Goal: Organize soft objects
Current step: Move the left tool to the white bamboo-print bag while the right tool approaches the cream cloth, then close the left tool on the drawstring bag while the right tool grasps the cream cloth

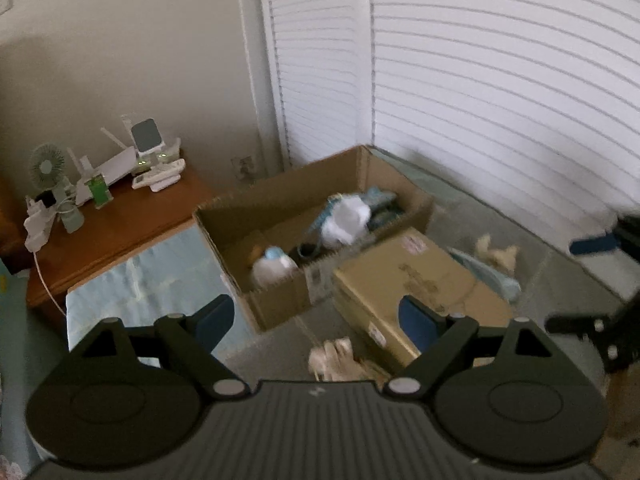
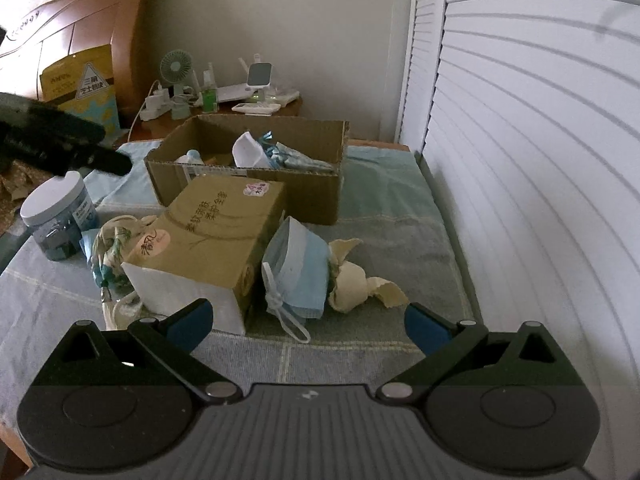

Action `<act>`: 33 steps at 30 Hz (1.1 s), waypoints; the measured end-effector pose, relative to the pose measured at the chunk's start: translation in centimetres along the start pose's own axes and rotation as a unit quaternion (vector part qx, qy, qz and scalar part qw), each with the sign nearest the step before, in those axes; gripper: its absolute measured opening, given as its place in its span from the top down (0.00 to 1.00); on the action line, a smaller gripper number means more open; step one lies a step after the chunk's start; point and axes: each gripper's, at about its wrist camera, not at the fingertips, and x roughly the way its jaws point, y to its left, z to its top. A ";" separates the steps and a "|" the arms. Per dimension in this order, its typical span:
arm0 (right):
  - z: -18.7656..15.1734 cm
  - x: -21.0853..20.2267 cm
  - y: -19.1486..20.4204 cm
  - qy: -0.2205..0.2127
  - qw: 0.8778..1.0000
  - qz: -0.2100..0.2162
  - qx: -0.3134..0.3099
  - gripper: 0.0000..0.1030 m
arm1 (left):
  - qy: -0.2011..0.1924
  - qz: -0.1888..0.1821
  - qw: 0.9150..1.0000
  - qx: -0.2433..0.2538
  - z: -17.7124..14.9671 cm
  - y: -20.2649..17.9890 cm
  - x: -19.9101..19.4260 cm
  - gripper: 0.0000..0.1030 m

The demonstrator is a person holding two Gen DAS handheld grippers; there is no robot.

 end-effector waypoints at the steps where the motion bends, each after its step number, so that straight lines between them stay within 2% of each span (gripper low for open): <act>1: 0.0 0.0 0.0 0.000 1.000 -0.001 -0.001 0.00 | 0.004 -0.002 1.000 0.007 -0.4 -0.2 -0.1 0.13; 6: 0.0 -0.1 0.1 0.001 1.000 0.001 -0.001 0.00 | 0.037 -0.005 0.998 0.051 -1.8 -1.5 0.2 0.13; 10: -0.1 0.1 0.3 0.003 1.000 0.001 0.000 0.00 | 0.065 -0.002 0.993 0.102 -3.0 -2.9 1.1 0.14; 15: -0.2 0.4 0.2 0.007 1.000 0.000 0.001 0.00 | 0.073 -0.005 0.988 0.138 -3.7 -4.2 2.2 0.15; 18: -0.2 0.7 0.1 0.012 1.000 -0.002 0.000 0.00 | 0.081 -0.005 0.984 0.157 -3.9 -4.7 3.2 0.21; 23: -0.6 1.7 -0.3 0.024 1.000 -0.009 0.001 0.00 | 0.095 -0.008 0.983 0.158 -4.1 -4.8 4.6 0.31; 27: -0.9 2.6 -1.1 0.033 0.999 -0.019 0.009 0.00 | 0.103 -0.012 0.982 0.159 -4.3 -4.8 5.3 0.35; 33: -0.3 2.9 -2.5 0.009 0.999 -0.038 0.028 0.03 | 0.105 -0.017 0.983 0.149 -4.2 -4.5 5.6 0.38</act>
